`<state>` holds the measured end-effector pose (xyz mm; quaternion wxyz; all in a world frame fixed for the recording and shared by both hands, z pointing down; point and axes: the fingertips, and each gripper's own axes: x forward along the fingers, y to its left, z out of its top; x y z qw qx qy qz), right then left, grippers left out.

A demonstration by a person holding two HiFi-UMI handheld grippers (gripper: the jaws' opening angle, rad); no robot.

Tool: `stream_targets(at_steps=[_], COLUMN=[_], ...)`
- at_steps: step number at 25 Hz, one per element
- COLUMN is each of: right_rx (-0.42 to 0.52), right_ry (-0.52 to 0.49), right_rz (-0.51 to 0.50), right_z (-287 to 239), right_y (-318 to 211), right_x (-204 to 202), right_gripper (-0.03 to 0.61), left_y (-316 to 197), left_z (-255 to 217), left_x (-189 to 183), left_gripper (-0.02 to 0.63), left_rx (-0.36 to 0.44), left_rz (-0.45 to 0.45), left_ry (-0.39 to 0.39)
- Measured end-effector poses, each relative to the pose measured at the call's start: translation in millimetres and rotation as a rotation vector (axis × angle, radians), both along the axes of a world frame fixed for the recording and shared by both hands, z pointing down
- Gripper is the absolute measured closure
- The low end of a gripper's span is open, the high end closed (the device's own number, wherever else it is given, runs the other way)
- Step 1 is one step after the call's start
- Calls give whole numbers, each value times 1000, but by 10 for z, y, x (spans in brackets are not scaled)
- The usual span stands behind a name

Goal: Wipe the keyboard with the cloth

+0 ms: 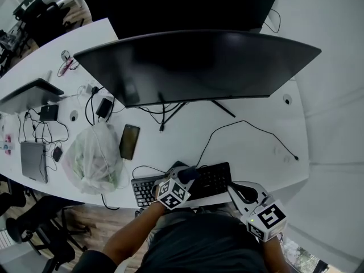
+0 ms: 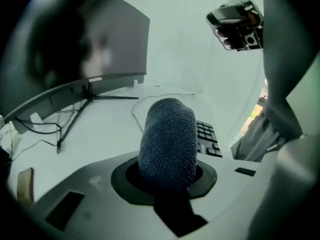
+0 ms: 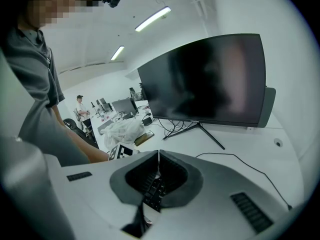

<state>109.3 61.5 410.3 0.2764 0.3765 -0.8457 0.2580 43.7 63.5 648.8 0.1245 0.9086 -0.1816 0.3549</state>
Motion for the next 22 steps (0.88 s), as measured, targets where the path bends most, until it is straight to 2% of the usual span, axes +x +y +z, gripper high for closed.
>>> stream_targets(at_steps=[2,4,7,9,13,15,16,17,20,22], right_rx=[6,15,11,3,-12,-23,-26,-27,-26,-28], right_ry=[-3,-16,-21,-23,-27,-18,-17,-21,-35,-35], right_rz=[5,-1,-6,-9,-22,-21,-19,-19,-20,-14], right_z=[8,45,72,80,124,126,128,142,176,165], right_y=[1,32,76,93,109,87,79,82,103,106], right_x=[49,110,161,165,129,97,95,104,164,197], right_gripper=[568,568,569,568,569,568,568,568,568,568], left_y=[305,657,921,761,-69,-218,-128,53,801,1176], left_z=[77,81,30,30,-83,-86,-43,15,81,34], left_x=[114,248,354,323,64,-39,-35,1,198,320], left_gripper=[528,523,523,523,523,523,523,523,523,523], left_rx=[36,37,22,46,130,84,51,35,34,-40], left_rz=[104,203,279,239,38,-33,-24,14,202,274], left_ry=[-34,-30,-17,-18,-44,-33,-29,-35,-61,-14])
